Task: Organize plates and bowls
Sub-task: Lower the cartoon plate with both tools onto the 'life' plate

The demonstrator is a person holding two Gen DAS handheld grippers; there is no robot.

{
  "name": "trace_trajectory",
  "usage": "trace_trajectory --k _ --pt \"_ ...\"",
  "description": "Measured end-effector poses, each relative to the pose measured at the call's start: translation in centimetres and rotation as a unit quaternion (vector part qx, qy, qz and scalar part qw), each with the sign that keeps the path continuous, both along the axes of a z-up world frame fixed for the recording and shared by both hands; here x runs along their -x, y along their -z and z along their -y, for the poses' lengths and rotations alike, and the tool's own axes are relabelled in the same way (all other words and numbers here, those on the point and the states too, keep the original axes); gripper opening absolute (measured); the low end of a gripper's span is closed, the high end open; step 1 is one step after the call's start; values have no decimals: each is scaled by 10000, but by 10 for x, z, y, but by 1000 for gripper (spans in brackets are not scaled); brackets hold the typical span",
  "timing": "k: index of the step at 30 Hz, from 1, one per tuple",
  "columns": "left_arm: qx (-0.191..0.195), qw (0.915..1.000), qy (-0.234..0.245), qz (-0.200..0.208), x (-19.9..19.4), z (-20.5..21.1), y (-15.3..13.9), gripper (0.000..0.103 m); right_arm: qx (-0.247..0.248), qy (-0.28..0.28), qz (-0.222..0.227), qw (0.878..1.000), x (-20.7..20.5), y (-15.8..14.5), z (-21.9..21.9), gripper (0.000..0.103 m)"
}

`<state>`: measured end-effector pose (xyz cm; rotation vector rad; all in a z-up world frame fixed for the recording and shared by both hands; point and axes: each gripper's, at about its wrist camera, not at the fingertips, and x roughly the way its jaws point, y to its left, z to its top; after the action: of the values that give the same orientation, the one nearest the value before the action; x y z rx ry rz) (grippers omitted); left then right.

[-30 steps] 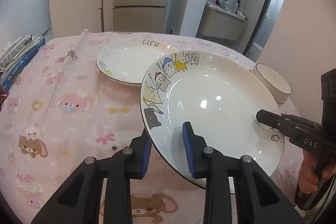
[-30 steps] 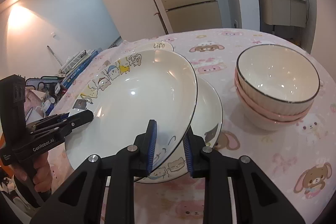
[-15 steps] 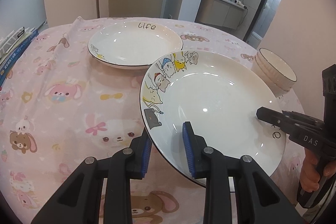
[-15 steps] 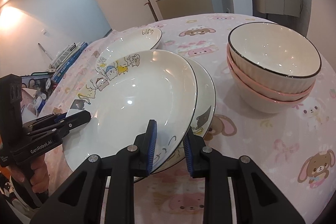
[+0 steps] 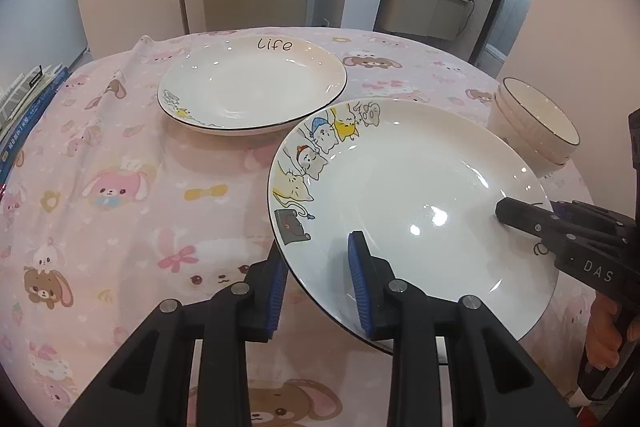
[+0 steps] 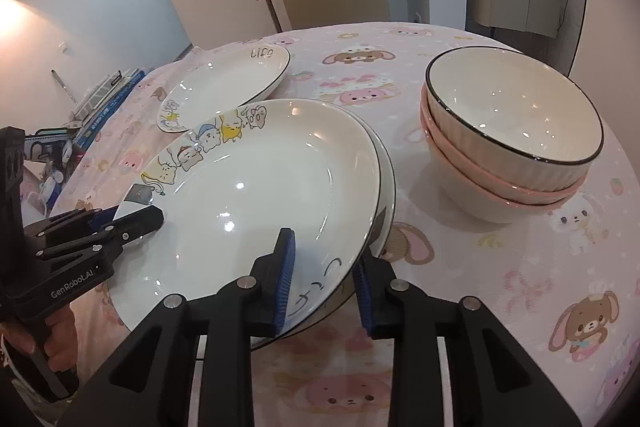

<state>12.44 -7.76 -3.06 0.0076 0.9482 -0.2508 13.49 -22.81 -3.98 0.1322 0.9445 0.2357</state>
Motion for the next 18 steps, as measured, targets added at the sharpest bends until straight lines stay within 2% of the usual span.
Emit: trace_trajectory --k 3,11,14,18 --pt "-187 9998 -25 -37 -3 5 -1 31 -38 64 -128 9999 -4 0 1 27" --pt "-354 9992 -47 -163 -10 7 -3 32 6 64 -526 9986 -12 -2 0 27" --pt "-434 9989 0 -160 -10 8 -5 32 -22 -14 -800 9968 -19 -3 1 27" --pt "-436 9989 28 -195 -8 7 -5 32 86 -167 -881 9959 -20 -5 -1 27"
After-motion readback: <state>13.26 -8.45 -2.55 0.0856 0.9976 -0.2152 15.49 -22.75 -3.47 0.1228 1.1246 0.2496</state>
